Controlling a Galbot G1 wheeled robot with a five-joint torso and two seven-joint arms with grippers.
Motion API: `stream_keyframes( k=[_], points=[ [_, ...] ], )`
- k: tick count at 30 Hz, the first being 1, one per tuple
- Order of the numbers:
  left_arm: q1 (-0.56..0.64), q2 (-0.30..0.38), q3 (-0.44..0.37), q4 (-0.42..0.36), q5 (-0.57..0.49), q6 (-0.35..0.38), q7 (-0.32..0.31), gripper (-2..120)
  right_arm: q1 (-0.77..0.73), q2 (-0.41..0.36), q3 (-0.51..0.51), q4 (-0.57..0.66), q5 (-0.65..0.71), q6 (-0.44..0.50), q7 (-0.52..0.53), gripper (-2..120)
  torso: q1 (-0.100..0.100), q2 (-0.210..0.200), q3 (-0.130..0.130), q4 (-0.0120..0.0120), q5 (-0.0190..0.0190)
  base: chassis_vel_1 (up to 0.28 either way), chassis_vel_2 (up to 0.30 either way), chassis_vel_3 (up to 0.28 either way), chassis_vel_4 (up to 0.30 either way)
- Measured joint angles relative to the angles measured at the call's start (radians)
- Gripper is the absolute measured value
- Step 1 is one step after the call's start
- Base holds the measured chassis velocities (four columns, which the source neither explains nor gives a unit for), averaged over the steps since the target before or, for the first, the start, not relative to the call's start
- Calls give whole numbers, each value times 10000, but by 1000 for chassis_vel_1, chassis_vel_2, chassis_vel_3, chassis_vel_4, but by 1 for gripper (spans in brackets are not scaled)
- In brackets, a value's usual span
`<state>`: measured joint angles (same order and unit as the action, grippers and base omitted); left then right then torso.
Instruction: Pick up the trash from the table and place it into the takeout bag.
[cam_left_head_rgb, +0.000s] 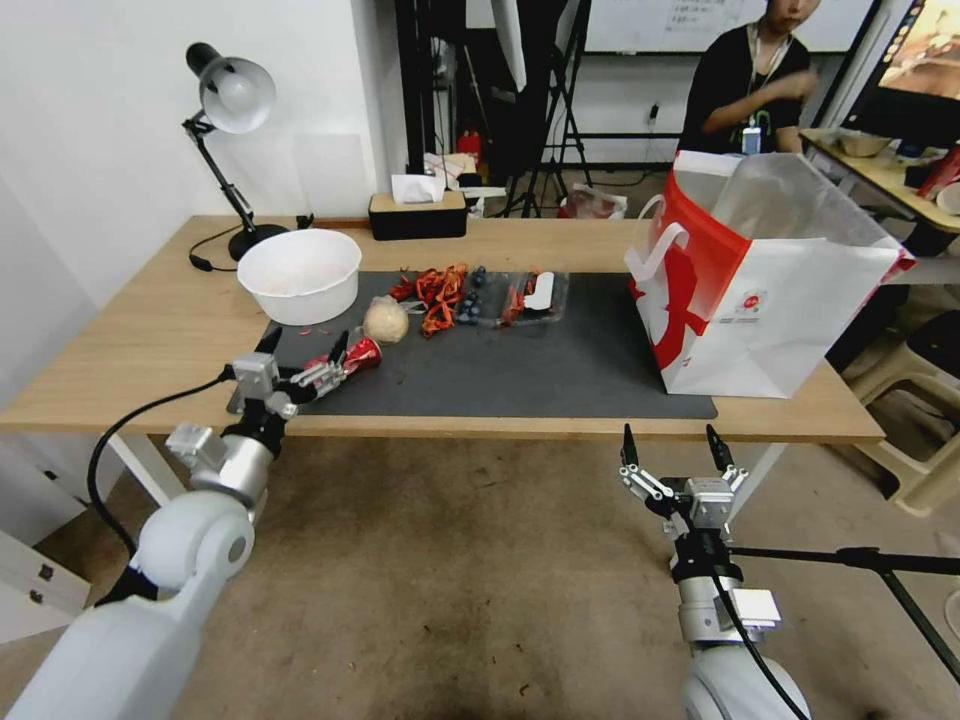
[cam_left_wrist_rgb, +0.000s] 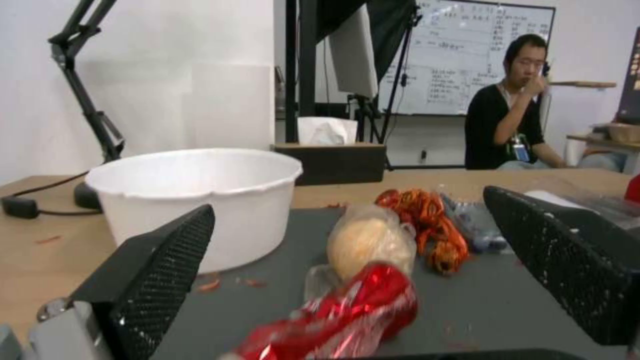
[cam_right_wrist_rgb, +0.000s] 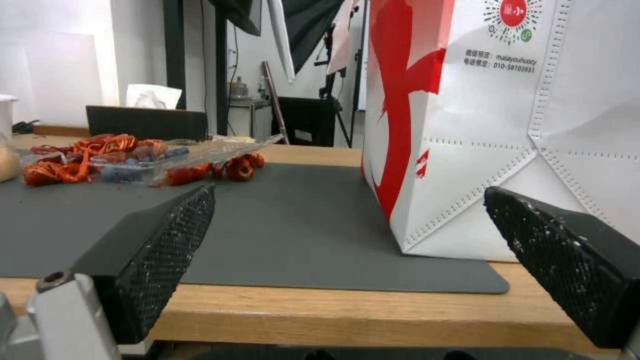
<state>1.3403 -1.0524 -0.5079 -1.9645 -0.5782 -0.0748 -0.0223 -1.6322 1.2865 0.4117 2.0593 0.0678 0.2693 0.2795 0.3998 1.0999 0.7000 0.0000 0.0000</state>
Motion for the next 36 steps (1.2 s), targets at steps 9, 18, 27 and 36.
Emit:
stream_keyframes(
  k=[9, 18, 27, 36],
  points=[
    [805, -381, -279, 5, 574, -556, 170, 100, 0, 46, 12, -32, 21, 2, 9, 100, 0, 0, 0, 0, 0, 0, 0, 0, 0],
    [1250, -537, -401, 255, 809, -1028, 409, 100, -21, 56, 11, -56, 16, 17, 11, 100, 2, 0, 0, 0, 0, 0, 0, 0, 0],
    [792, -189, -279, 540, 935, -759, 652, 100, -35, 70, -10, -63, -7, 39, 9, 100, 2, 0, 0, -1, -2, 0, 0, 0, 0],
    [7, 1045, -123, 883, 412, 986, 1411, 100, 10, 53, -8, -86, -7, 53, 4, 100, 2, 0, 0, 0, -2, 0, 0, 0, 0]
  ],
)
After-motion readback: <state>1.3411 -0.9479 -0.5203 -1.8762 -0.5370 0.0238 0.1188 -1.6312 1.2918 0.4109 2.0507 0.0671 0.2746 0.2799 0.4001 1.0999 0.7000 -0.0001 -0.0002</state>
